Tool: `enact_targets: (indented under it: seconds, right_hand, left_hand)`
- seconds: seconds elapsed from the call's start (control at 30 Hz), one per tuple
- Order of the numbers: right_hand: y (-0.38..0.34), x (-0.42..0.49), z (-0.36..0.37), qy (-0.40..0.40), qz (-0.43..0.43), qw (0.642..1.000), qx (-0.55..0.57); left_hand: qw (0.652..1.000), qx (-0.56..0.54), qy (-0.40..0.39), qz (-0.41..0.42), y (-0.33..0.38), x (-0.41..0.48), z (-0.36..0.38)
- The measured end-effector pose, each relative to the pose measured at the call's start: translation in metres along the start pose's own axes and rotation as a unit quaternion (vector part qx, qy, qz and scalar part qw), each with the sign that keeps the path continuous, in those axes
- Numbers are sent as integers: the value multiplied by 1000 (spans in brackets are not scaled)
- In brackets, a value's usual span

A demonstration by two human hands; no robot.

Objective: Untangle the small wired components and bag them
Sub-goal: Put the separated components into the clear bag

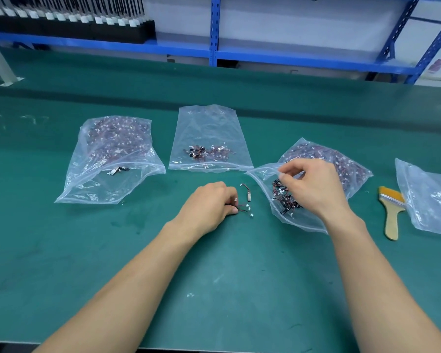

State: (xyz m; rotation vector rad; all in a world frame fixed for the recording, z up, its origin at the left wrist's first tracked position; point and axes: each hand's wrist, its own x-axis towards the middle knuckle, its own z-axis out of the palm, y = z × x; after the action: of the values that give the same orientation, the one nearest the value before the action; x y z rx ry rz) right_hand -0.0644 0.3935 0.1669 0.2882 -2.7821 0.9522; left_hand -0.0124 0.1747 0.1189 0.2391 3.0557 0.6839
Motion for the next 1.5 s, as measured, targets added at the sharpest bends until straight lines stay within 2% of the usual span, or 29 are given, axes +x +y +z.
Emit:
enact_targets:
  seconds: [0.3,0.37,0.47,0.53,0.6,0.7,0.83,0.93,1.03,1.13,1.23,1.5]
  right_hand:
    - [0,0,-8,3,-7,1000,0]
    - [0,0,-8,3,-10,1000,2]
    - [-1,0,-9,10,-12,1000,6]
    - [-2,0,-9,14,-11,1000,20]
    - [-5,1,-9,14,-8,999,39]
    - [-5,1,-11,22,-2,999,46]
    - [-3,1,-12,17,-9,999,38]
    - [-1,0,-10,14,-8,999,34]
    - [1,0,-9,15,-4,999,38]
    - [3,-2,-7,11,-5,999,37]
    - [3,-1,-6,11,-5,999,33]
    - [4,1,-5,10,0,999,35]
  left_hand:
    - [999,39,4,15,-5,0,2]
    - [999,-22,29,20,-4,-1,1]
    - [973,-210,93,18,22,5,1]
    - [952,-284,117,-16,46,17,5]
    - [940,-310,125,-70,65,29,11]
    - [942,-288,124,-116,77,37,19]
    - [936,-319,132,-62,67,31,16]
    - [933,-310,180,-9,44,24,13]
    - [936,-264,226,-54,20,21,15]
    - [981,-114,140,-77,6,25,19]
    - [997,-26,68,-39,6,30,25]
    - [987,-107,120,-22,9,25,27]
